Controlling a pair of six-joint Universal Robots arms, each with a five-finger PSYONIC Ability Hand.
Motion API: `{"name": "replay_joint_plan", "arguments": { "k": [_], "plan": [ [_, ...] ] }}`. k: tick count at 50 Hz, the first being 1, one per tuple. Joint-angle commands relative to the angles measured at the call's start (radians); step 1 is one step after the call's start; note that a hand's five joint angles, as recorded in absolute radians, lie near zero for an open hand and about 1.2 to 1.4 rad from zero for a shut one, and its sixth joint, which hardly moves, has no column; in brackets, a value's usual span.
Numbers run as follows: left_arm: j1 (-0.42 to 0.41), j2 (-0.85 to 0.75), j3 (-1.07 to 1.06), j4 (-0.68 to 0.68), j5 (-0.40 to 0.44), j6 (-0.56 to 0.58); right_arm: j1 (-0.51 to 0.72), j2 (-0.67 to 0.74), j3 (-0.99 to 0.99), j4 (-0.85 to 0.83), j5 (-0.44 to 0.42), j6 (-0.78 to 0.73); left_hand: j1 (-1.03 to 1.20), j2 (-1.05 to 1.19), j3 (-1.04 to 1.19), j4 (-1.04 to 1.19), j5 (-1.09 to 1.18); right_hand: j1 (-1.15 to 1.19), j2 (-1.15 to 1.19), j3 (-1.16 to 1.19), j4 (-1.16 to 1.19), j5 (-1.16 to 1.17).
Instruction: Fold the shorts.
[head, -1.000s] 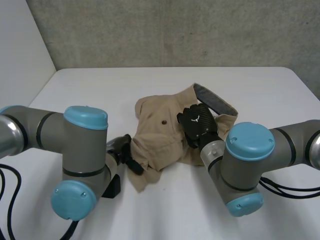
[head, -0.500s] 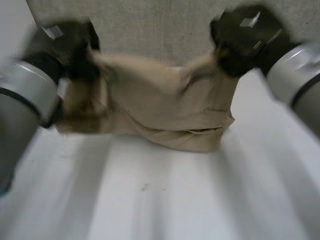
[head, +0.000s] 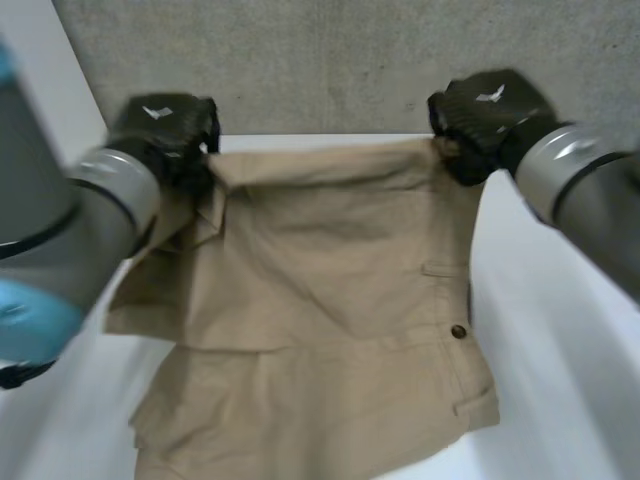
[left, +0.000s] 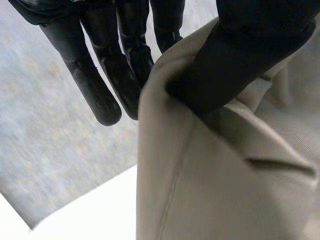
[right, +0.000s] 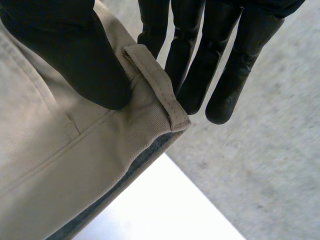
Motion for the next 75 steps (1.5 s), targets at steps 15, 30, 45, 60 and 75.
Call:
{"name": "replay_joint_plan", "arguments": {
  "k": [15,30,45,60,75],
  "plan": [
    [0.031,-0.492,0.434,0.404,-0.012,0.340,0.011,0.451,-0.211,-0.521,0.177,-0.142,-0.930,-1.017,-1.013,-1.019,-0.991,-0.799,-0.998,-1.008,-1.013,-0.968],
    [-0.004,-0.153,-0.143,0.383,-0.018,0.278,-0.041,0.142,0.192,-0.227,-0.043,-0.048,-0.930,-1.017,-1.013,-1.019,-0.991,-0.799,-0.998,-1.008,-1.013,-0.968],
    [-0.088,0.091,-0.586,0.140,-0.021,-0.067,-0.211,0.087,0.572,-0.298,-0.188,-0.112,-0.663,-0.750,-0.745,-0.751,-0.723,-0.671,-0.870,-0.881,-0.886,-0.840],
    [-0.133,0.014,-0.678,0.178,-0.144,-0.075,-0.253,0.136,0.623,-0.443,-0.255,-0.116,-0.445,-0.532,-0.528,-0.533,-0.506,-0.222,-0.421,-0.432,-0.436,-0.391],
    [-0.124,-0.055,-0.661,0.275,-0.150,-0.064,-0.248,0.188,0.588,-0.444,-0.268,-0.122,-0.439,-0.526,-0.522,-0.528,-0.500,0.335,0.136,0.126,0.121,0.166]
  ]
}}
